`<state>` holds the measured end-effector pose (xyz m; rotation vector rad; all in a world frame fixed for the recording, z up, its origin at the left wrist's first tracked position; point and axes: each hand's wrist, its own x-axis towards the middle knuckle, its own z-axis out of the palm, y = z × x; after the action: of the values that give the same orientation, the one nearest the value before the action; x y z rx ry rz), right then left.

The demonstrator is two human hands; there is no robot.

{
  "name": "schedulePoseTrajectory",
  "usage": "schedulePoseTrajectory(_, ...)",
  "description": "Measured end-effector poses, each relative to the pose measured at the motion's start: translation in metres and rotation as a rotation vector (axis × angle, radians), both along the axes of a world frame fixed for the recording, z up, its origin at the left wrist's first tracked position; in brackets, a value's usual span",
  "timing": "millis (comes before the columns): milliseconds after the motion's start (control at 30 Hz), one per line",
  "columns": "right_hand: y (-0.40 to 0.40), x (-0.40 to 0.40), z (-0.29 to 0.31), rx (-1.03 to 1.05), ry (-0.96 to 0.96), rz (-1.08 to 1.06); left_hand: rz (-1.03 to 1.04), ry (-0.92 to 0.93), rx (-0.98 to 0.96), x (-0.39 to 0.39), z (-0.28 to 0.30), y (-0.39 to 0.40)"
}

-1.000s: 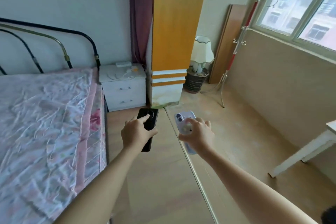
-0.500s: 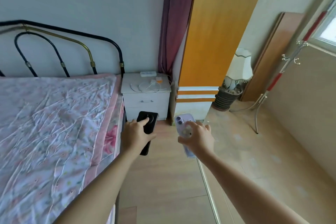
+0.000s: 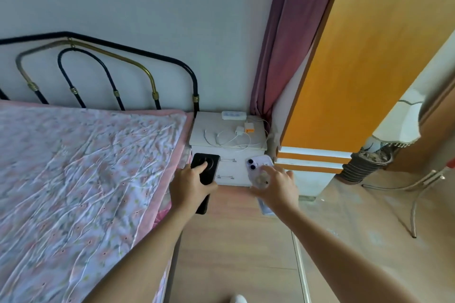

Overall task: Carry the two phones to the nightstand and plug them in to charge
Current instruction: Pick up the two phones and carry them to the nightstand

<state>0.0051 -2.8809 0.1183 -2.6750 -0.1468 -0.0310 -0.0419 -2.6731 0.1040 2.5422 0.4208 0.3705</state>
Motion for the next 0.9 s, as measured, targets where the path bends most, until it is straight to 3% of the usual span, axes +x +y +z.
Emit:
schedulePoseTrajectory(500, 0.084, 0.268, -0.037, 0.033, 0.113, 0.079, 0.126, 0.068, -0.021, 0.233, -0.05, 0.082)
schedulePoseTrajectory(900, 0.19, 0.448, -0.1, 0.019, 0.25, 0.016, 0.072, 0.177, -0.103, 0.428, -0.137, 0.173)
